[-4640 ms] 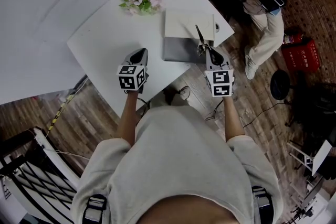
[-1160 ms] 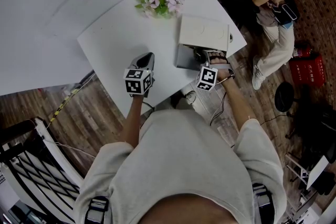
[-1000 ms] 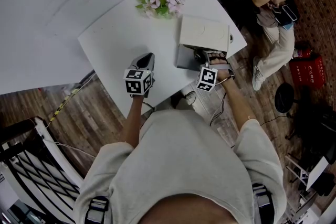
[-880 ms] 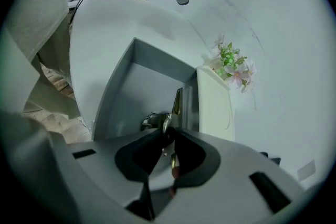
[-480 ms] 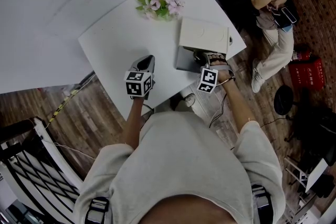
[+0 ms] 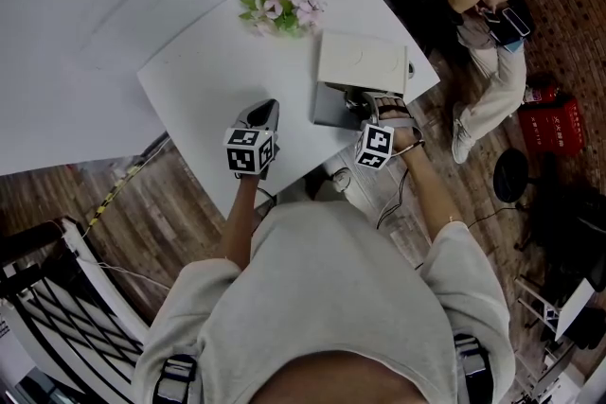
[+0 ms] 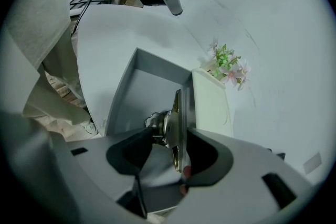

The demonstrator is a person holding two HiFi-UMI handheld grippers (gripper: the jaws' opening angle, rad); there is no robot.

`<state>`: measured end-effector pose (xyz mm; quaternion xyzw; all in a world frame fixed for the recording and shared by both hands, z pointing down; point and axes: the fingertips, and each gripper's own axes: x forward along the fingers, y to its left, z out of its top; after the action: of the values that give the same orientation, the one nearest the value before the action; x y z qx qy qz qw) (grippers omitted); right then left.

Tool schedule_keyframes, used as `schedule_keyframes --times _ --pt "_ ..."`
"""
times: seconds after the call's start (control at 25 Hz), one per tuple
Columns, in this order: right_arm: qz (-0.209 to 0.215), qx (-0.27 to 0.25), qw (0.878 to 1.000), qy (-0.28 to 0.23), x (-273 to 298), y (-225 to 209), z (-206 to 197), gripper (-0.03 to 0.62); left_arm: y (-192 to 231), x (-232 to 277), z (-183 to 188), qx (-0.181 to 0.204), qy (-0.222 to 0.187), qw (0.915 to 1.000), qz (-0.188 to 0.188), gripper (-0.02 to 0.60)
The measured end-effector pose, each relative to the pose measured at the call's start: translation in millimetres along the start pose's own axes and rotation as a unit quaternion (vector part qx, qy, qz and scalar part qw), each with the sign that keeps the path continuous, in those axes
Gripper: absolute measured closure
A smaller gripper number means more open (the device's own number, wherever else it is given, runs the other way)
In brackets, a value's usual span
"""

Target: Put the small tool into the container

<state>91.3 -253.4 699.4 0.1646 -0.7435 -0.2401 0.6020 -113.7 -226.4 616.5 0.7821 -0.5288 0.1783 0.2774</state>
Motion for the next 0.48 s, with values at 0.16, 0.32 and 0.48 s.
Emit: schedule_keyframes --times 0.16,0.32,0.48 --pt "-0.016 0.019 1.0 -0.007 -11.8 -3.0 1.2 0.416 -3.7 1.8 1.9 0.006 0.0 1.0 -0.006 0.57" --pt "-0.033 0.04 0.999 -0.014 -23.0 -3.7 1.4 0.451 -10.5 4.9 4.8 0.015 0.001 0.9998 -0.013 0.569" --pt "-0.051 0.064 0.996 -0.02 -34.6 -5.4 0.6 0.507 -19.2 7.8 8.5 0.024 0.0 0.9995 -0.022 0.57"
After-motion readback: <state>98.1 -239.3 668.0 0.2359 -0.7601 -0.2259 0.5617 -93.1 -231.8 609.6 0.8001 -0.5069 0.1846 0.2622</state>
